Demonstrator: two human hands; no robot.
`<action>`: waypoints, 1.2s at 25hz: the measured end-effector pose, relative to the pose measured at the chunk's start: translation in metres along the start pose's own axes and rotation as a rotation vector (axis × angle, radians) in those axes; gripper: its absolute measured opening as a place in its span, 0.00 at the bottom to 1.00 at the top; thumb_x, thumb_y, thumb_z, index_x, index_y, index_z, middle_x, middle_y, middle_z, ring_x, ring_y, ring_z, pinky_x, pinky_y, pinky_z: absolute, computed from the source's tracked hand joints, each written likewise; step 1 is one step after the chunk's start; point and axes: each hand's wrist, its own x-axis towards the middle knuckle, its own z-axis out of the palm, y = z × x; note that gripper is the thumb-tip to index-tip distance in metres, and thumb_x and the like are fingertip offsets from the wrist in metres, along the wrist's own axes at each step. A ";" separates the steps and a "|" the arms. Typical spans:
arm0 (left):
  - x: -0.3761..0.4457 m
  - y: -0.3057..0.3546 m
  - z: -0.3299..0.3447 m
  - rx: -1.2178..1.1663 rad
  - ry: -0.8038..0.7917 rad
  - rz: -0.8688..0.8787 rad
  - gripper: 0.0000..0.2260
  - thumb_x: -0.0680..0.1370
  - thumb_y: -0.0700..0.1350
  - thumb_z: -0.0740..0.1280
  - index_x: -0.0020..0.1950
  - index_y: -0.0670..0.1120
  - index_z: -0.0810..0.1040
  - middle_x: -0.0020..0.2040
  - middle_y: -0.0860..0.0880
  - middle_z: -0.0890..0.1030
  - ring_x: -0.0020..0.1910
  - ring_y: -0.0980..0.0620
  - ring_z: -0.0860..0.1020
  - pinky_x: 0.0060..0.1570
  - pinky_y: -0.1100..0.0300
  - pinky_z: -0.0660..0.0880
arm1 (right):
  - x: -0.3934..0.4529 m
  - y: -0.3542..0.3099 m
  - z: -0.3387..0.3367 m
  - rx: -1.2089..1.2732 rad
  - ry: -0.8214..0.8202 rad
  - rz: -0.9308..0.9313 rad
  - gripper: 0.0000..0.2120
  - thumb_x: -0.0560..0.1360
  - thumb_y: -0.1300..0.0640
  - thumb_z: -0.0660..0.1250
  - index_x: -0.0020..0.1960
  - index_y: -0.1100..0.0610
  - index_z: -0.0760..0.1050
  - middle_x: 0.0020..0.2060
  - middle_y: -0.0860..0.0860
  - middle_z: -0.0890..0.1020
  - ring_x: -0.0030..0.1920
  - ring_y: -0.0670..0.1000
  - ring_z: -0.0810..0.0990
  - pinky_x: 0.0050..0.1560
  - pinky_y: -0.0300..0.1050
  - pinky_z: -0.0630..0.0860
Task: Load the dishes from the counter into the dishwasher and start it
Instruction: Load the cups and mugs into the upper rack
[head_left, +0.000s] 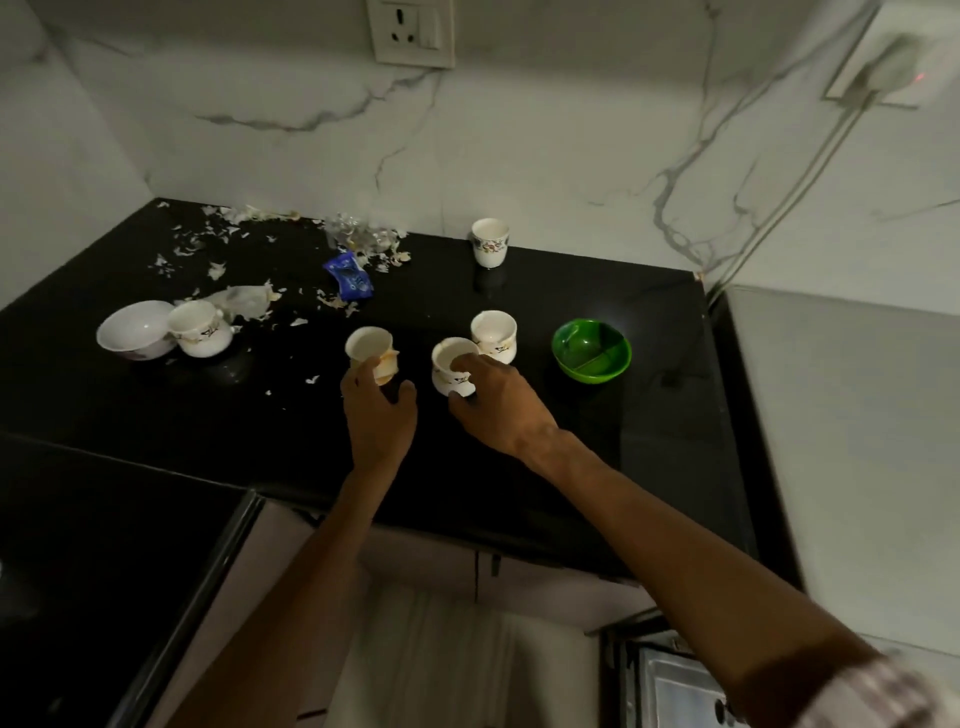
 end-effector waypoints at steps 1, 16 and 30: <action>0.013 -0.003 -0.001 0.042 -0.007 -0.012 0.24 0.76 0.42 0.70 0.71 0.42 0.69 0.69 0.41 0.70 0.67 0.45 0.71 0.60 0.60 0.69 | 0.008 -0.004 0.002 -0.027 -0.026 -0.008 0.18 0.77 0.57 0.66 0.66 0.59 0.71 0.62 0.56 0.77 0.60 0.56 0.77 0.59 0.50 0.76; 0.030 0.003 -0.018 0.148 -0.021 -0.042 0.15 0.80 0.47 0.65 0.61 0.39 0.77 0.60 0.41 0.79 0.61 0.45 0.77 0.58 0.55 0.73 | 0.038 -0.012 0.009 -0.002 -0.075 0.000 0.22 0.77 0.57 0.68 0.69 0.57 0.69 0.64 0.56 0.75 0.62 0.54 0.76 0.62 0.48 0.75; -0.121 0.083 -0.008 -0.675 -0.440 -0.528 0.07 0.79 0.51 0.66 0.50 0.49 0.80 0.50 0.46 0.84 0.48 0.52 0.84 0.41 0.61 0.80 | -0.101 0.027 -0.018 0.367 0.199 0.081 0.37 0.69 0.52 0.78 0.73 0.53 0.66 0.63 0.49 0.74 0.59 0.44 0.75 0.56 0.33 0.74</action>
